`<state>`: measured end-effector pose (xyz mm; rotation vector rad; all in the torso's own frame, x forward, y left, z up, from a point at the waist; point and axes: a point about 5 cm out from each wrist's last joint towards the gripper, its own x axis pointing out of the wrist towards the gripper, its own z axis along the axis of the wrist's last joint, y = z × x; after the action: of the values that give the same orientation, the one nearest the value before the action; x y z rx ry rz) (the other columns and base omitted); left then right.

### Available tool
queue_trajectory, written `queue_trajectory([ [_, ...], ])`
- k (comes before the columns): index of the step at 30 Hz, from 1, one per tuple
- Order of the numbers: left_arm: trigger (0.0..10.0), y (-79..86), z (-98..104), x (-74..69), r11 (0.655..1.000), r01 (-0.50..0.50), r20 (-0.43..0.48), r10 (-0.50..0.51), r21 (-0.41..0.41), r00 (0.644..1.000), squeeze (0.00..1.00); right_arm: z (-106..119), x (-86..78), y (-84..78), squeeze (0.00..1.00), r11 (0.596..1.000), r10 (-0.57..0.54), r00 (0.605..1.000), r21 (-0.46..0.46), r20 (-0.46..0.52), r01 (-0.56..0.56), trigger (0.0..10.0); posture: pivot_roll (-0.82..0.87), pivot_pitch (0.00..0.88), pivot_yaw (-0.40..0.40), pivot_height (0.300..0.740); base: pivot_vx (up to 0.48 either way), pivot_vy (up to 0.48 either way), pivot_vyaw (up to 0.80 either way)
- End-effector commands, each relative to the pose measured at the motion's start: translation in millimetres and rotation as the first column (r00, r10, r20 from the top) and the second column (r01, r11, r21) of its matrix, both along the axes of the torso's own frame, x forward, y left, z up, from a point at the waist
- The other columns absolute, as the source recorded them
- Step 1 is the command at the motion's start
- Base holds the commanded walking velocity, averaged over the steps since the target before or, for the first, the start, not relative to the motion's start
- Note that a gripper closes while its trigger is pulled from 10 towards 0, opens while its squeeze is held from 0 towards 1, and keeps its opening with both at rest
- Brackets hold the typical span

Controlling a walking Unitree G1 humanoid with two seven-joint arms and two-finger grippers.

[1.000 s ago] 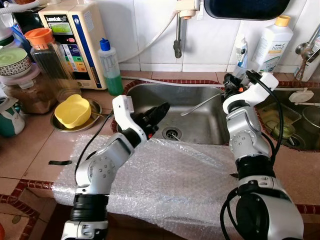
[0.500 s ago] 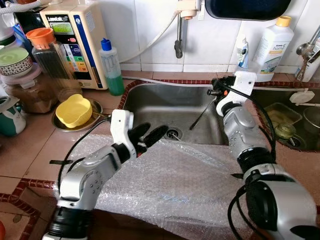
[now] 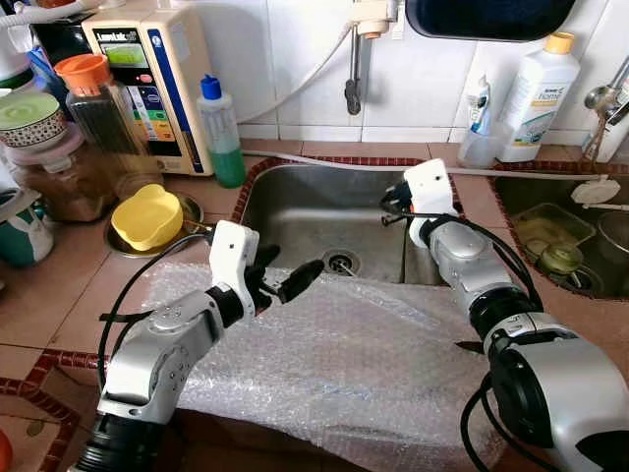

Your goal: Kitchen organization

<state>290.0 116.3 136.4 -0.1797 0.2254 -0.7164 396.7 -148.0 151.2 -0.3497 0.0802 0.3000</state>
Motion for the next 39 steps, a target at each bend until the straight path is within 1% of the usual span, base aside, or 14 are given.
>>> queue_trajectory([
  [1,10.0,-0.8,-2.0,-0.1,1.0,0.005,0.003,-0.005,0.01,1.0,0.0,-6.2,-2.2,-3.2,1.0,0.999,0.007,1.0,-0.034,-0.023,-0.008,10.0,0.17,0.0,0.068,0.74,0.0,0.0,0.0],
  [5,10.0,-4.7,-5.4,-1.5,0.999,0.012,0.018,-0.013,0.029,1.0,0.0,-16.4,-6.2,-5.9,1.0,0.997,0.014,0.998,-0.078,-0.055,-0.018,10.0,0.17,0.0,0.07,0.74,0.0,0.0,0.0],
  [13,10.0,-2.3,-5.4,1.1,1.0,-0.007,0.034,0.006,0.03,0.999,0.0,-22.3,-9.1,-4.0,1.0,0.995,0.046,0.996,-0.089,-0.079,-0.053,10.0,0.18,0.0,0.065,0.74,0.0,0.0,0.0],
  [17,10.0,-0.7,-5.8,2.9,0.999,-0.022,0.041,0.02,0.036,0.999,0.0,-21.7,-8.8,-3.8,1.0,0.997,0.048,0.995,-0.063,-0.085,-0.054,10.0,0.18,0.0,0.061,0.74,0.0,0.0,0.0],
  [18,10.0,0.8,-7.1,4.0,0.998,-0.033,0.048,0.031,0.048,0.998,0.0,-21.2,-8.8,-2.8,1.0,0.998,0.057,0.994,-0.035,-0.09,-0.061,10.0,0.18,0.0,0.059,0.74,0.0,0.0,0.0],
  [22,10.0,4.4,-10.0,7.7,0.994,-0.071,0.059,0.067,0.08,0.996,0.0,-19.0,-8.7,0.9,1.0,0.996,0.09,0.993,-0.011,-0.081,-0.091,10.0,0.17,0.0,0.054,0.74,0.0,0.0,0.0],
  [25,10.0,9.8,-16.1,15.2,0.977,-0.138,0.094,0.124,0.16,0.988,0.0,-15.6,-8.5,4.6,1.0,0.991,0.125,0.99,0.05,-0.071,-0.122,10.0,0.16,0.0,0.05,0.74,0.0,0.0,0.0],
  [26,10.0,10.8,-17.3,16.7,0.973,-0.153,0.105,0.137,0.173,0.985,0.0,-15.1,-8.6,5.1,1.0,0.99,0.132,0.989,0.061,-0.069,-0.128,10.0,0.16,0.0,0.048,0.74,0.0,0.0,0.0],
  [27,10.0,11.7,-18.5,18.9,0.968,-0.177,0.111,0.16,0.175,0.981,0.0,-14.8,-9.1,7.0,1.0,0.986,0.152,0.986,0.08,-0.069,-0.146,10.0,0.15,0.0,0.045,0.74,0.0,0.0,0.0],
  [28,10.0,11.7,-18.5,18.9,0.968,-0.177,0.111,0.16,0.175,0.981,0.0,-14.8,-9.1,7.0,1.0,0.986,0.152,0.986,0.08,-0.069,-0.146,10.0,0.15,0.0,0.045,0.74,0.0,0.0,0.0],
  [30,10.0,12.9,-19.9,23.6,0.959,-0.225,0.123,0.205,0.173,0.971,0.0,-13.1,-9.9,9.7,1.0,0.976,0.185,0.981,0.127,-0.059,-0.176,10.0,0.13,0.0,0.037,0.74,0.0,0.0,0.0],
  [32,10.0,17.4,-21.5,32.8,0.933,-0.311,0.146,0.288,0.182,0.947,0.0,-9.0,-10.9,12.2,1.0,0.965,0.201,0.979,0.178,-0.018,-0.195,10.0,0.12,0.0,0.035,0.74,0.0,0.0,0.0],
  [35,10.0,22.8,-22.4,43.3,0.898,-0.4,0.162,0.374,0.185,0.913,0.0,-5.9,-13.2,15.5,1.0,0.951,0.216,0.976,0.222,0.02,-0.215,10.0,0.09,0.0,0.031,0.74,0.0,0.0,0.0],
  [39,10.0,27.5,-22.6,55.8,0.868,-0.479,0.112,0.467,0.133,0.877,0.0,-1.5,-20.8,21.7,1.0,0.932,0.254,0.965,0.249,0.064,-0.261,10.0,0.05,0.0,0.03,0.74,0.0,0.0,0.0],
])
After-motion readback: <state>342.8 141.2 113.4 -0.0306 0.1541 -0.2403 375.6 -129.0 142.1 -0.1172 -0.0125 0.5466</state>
